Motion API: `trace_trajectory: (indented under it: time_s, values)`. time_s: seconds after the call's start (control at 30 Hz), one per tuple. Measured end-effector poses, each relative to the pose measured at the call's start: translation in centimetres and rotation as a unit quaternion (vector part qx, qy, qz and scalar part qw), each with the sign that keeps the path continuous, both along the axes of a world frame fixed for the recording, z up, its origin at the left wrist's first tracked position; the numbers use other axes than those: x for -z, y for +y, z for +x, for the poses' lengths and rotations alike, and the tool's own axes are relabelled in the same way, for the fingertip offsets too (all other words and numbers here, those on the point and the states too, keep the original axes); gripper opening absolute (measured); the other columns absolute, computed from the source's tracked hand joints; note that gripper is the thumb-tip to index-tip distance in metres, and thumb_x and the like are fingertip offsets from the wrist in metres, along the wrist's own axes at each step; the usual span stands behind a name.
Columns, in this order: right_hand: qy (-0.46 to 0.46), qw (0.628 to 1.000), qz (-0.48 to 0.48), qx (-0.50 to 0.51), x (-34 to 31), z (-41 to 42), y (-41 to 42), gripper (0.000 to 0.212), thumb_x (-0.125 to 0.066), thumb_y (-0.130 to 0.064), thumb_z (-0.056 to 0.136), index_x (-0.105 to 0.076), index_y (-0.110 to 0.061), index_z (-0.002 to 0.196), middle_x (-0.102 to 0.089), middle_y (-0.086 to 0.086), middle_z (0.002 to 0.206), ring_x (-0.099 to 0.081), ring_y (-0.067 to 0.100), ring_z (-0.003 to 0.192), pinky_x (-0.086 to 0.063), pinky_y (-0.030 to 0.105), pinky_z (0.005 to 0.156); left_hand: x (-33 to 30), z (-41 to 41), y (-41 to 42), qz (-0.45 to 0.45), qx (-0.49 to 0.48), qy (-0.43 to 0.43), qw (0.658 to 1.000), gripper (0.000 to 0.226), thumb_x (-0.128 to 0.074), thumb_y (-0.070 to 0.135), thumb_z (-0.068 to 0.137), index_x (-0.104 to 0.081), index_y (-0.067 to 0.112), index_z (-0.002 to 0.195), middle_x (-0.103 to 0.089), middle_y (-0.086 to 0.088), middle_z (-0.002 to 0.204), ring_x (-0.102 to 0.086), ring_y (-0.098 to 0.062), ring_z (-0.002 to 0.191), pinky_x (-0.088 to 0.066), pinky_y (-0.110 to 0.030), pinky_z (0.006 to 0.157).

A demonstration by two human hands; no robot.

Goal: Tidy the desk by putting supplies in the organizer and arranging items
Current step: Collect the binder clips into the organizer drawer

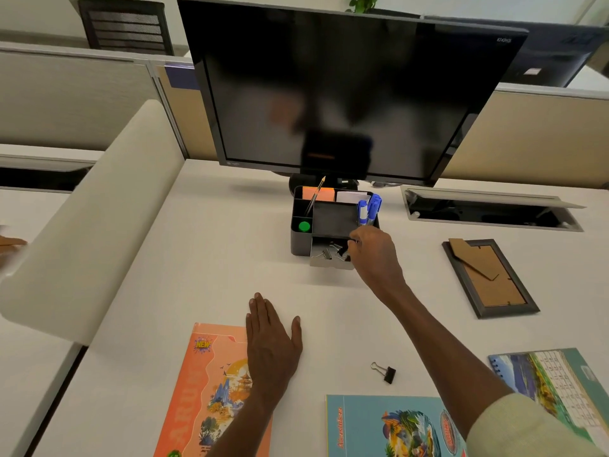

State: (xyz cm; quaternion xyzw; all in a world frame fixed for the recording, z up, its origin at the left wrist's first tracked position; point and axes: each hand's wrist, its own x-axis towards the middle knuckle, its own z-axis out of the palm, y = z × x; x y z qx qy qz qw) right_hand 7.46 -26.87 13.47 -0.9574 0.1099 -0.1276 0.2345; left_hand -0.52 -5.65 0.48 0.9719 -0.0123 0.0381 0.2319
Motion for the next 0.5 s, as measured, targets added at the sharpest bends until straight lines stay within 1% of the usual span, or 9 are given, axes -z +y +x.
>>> trace_trajectory:
  time_s: [0.07, 0.13, 0.2, 0.23, 0.3, 0.4, 0.5]
  values:
    - [-0.008, 1.000, 0.017, 0.007, 0.1, -0.9, -0.3, 0.019, -0.051, -0.011, 0.094, -0.063, -0.006, 0.079, -0.060, 0.005, 0.074, -0.055, 0.016, 0.070, -0.046, 0.025, 0.068, 0.0, 0.0, 0.0, 0.002, 0.001, 0.000, 1.000, 0.076, -0.044, 0.048, 0.094, -0.028, -0.003, 0.148, -0.027, -0.019, 0.157, -0.025, -0.031, 0.147, -0.024, -0.041, 0.119]
    - [-0.011, 1.000, 0.019, 0.015, 0.3, -1.9, -0.7, 0.019, -0.052, -0.011, 0.093, -0.066, -0.005, 0.083, -0.064, 0.007, 0.079, -0.055, 0.017, 0.070, -0.041, 0.024, 0.065, 0.0, 0.0, 0.0, 0.003, 0.002, 0.000, 1.000, 0.076, -0.044, 0.048, 0.094, -0.028, -0.003, 0.148, -0.026, -0.019, 0.157, -0.024, -0.031, 0.147, -0.024, -0.042, 0.119]
    - [-0.006, 1.000, 0.014, 0.017, 0.7, -2.9, -1.2, 0.017, -0.053, -0.009, 0.091, -0.065, -0.005, 0.082, -0.065, 0.008, 0.079, -0.057, 0.020, 0.070, -0.045, 0.029, 0.062, 0.0, 0.0, 0.0, 0.004, 0.003, 0.000, 1.000, 0.077, -0.044, 0.048, 0.093, -0.029, -0.004, 0.148, -0.027, -0.020, 0.157, -0.025, -0.032, 0.147, -0.025, -0.043, 0.119]
    - [0.000, 1.000, 0.012, 0.016, 1.0, -3.3, -1.4, 0.015, -0.054, -0.008, 0.090, -0.066, -0.005, 0.082, -0.066, 0.008, 0.079, -0.058, 0.020, 0.071, -0.048, 0.031, 0.063, -0.1, 0.0, 0.0, 0.004, 0.004, -0.002, 1.000, 0.077, -0.044, 0.048, 0.093, -0.029, -0.004, 0.147, -0.027, -0.020, 0.156, -0.025, -0.032, 0.146, -0.025, -0.043, 0.119]
    - [0.013, 1.000, 0.011, 0.010, 1.4, -4.3, -1.7, 0.013, -0.056, -0.008, 0.088, -0.069, -0.006, 0.086, -0.068, 0.007, 0.084, -0.060, 0.019, 0.074, -0.048, 0.029, 0.066, -0.1, 0.0, -0.1, 0.001, 0.004, -0.002, 1.000, 0.076, -0.044, 0.048, 0.094, -0.029, -0.005, 0.147, -0.028, -0.020, 0.156, -0.025, -0.032, 0.146, -0.025, -0.043, 0.119]
    - [0.047, 0.999, 0.013, -0.014, 2.1, -6.1, -2.1, 0.013, -0.059, -0.009, 0.088, -0.072, -0.008, 0.089, -0.069, 0.003, 0.086, -0.060, 0.015, 0.075, -0.047, 0.025, 0.068, -0.2, 0.0, 0.0, 0.005, 0.004, 0.003, 1.000, 0.077, -0.042, 0.049, 0.094, -0.028, -0.004, 0.148, -0.027, -0.020, 0.157, -0.025, -0.032, 0.147, -0.024, -0.043, 0.120]
    - [0.132, 0.990, 0.016, -0.045, 2.6, -7.9, -2.9, 0.008, -0.064, -0.011, 0.085, -0.068, -0.010, 0.078, -0.066, -0.004, 0.077, -0.059, 0.010, 0.070, -0.052, 0.029, 0.066, 0.0, 0.1, 0.0, 0.012, 0.003, 0.007, 1.000, 0.078, -0.039, 0.051, 0.094, -0.027, -0.004, 0.148, -0.026, -0.019, 0.157, -0.023, -0.031, 0.147, -0.023, -0.042, 0.120]
